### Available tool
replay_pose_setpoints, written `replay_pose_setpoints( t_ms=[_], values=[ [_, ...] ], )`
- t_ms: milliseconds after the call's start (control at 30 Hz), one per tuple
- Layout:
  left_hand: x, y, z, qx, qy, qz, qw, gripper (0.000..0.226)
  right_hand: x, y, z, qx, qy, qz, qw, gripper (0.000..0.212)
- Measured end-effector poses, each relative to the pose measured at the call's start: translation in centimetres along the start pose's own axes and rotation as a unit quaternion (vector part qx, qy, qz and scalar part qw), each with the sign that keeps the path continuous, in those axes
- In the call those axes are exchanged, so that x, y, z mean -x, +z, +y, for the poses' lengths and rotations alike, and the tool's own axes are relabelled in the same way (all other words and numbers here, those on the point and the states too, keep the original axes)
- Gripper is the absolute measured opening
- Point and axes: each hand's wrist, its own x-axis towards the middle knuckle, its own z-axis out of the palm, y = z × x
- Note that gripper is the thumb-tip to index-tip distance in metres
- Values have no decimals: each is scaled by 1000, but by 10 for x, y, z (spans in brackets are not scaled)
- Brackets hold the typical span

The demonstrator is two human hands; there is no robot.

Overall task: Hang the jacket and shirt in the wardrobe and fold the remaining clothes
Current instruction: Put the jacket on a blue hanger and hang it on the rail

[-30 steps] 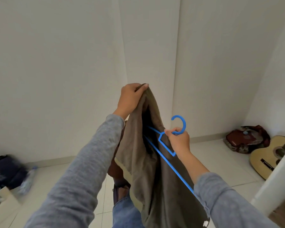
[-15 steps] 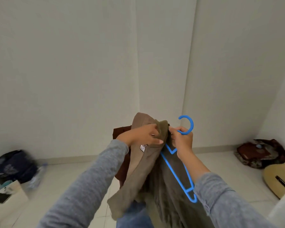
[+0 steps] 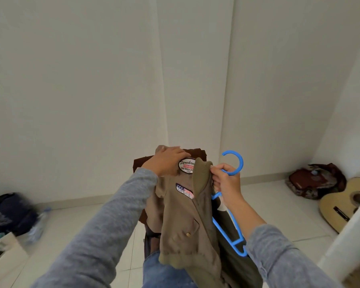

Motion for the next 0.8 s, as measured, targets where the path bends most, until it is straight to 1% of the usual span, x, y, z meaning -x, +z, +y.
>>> replay_pose_setpoints(
  t_ms=[33,67,133,200,267,300,367,400,433,467,500,533,567,600,633,667,700,733,767,800],
  values=[
    [-2,2,1,-23,-10,-8,1000,41,1,1,1,-5,-3,-5,1000,35],
    [-6,5,3,-41,-16,1,999,35,1,0,4,-3,-8,-8,1000,37],
    [-6,10,4,-51,-24,48,997,35,4,1,5,46,-34,-19,998,35],
    [-1,19,1,-20,-17,95,995,35,5,-1,5,107,-62,-54,991,24],
    [6,32,-4,20,-7,143,989,30,5,-8,1,110,-56,-141,982,15],
    [11,36,-7,42,-9,159,986,28,3,-14,0,103,-29,-199,974,19],
    [22,39,-12,76,-10,175,982,25,-2,-27,-2,101,54,-311,943,35],
    [27,40,-14,86,-4,175,981,24,-5,-32,-1,109,96,-343,928,40],
    [33,41,-14,92,4,177,980,23,-7,-34,0,134,119,-351,919,42],
    [39,43,-14,95,12,185,978,22,-10,-33,3,180,117,-339,916,41],
    [44,45,-12,94,19,195,976,22,-11,-31,6,239,91,-310,916,37],
    [47,47,-11,91,25,207,974,22,-14,-29,12,298,55,-283,910,31],
    [51,50,-11,88,25,214,973,23,-17,-26,20,342,27,-271,899,30],
    [54,51,-11,88,27,217,972,24,-20,-23,29,371,11,-279,886,39],
    [56,52,-12,88,33,216,972,25,-22,-20,38,382,3,-301,874,54],
    [58,53,-13,85,43,220,971,25,-23,-17,46,386,10,-325,864,67],
    [61,52,-15,79,54,217,971,25,-24,-13,54,385,25,-341,857,75],
    [64,52,-18,74,68,209,973,25,-25,-9,59,381,41,-353,854,75],
    [69,54,-21,73,76,198,975,26,-25,-3,63,382,52,-366,847,67],
    [76,55,-25,68,76,195,975,28,-24,3,66,400,53,-371,836,53]
  ],
)
